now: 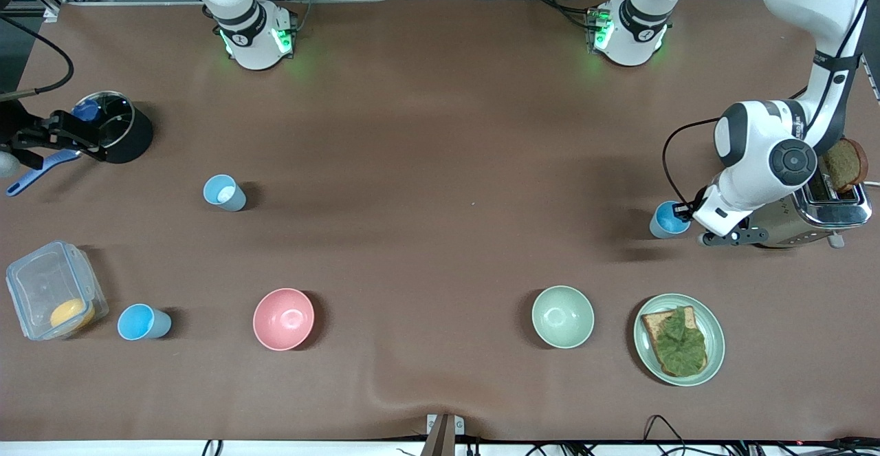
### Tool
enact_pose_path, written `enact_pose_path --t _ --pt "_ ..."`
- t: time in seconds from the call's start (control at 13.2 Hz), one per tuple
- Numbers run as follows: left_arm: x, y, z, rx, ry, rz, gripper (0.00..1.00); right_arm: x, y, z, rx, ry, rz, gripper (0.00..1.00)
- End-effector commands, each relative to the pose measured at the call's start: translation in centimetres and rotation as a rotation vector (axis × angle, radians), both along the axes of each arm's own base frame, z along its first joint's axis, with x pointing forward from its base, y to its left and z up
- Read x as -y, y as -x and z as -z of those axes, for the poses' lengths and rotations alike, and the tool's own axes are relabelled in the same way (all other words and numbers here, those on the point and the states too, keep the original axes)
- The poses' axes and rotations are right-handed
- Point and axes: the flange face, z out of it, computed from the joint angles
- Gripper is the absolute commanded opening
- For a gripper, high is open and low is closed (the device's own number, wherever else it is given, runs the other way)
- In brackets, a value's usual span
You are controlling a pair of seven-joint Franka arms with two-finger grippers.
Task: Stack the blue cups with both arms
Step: 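Close the left gripper on the blue cup's rim and lift it, then reach the right gripper to the other blue cup while left holds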
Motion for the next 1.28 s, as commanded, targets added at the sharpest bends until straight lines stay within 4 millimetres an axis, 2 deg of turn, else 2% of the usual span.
enact_pose_path --t 0.0,0.3,0.53,0.6,0.75,0.83,0.98,1.21 --pt "0.1 -0.6 -0.2 0.017 -0.006 0.01 0.0 0.3 0.5 0.0 -0.007 0.0 0.011 1.0" --pt "0.1 -0.8 -0.4 0.02 -0.007 0.003 0.0 3.2 -0.1 2.0 -0.034 -0.001 0.047 1.0" --pt "0.4 -0.8 -0.4 0.021 -0.005 0.007 0.0 3.4 -0.2 2.5 -0.05 -0.002 0.061 1.0" --pt "0.4 -0.8 -0.3 0.019 -0.006 0.008 0.0 3.5 -0.8 4.0 -0.079 -0.007 0.052 1.0" --pt "0.3 -0.8 -0.3 0.019 -0.005 0.005 0.0 2.7 -3.1 9.0 -0.148 -0.015 0.04 1.0" --pt "0.4 -0.8 -0.3 0.017 -0.006 0.008 0.0 3.0 -3.4 10.0 -0.153 -0.036 0.048 1.0" --pt "0.4 -0.8 -0.4 0.02 -0.006 0.009 0.0 3.8 -3.1 13.4 -0.189 -0.077 0.061 1.0" --pt "0.4 -0.9 -0.5 0.022 -0.006 0.01 0.0 2.0 -2.3 18.5 -0.177 -0.067 0.04 1.0"
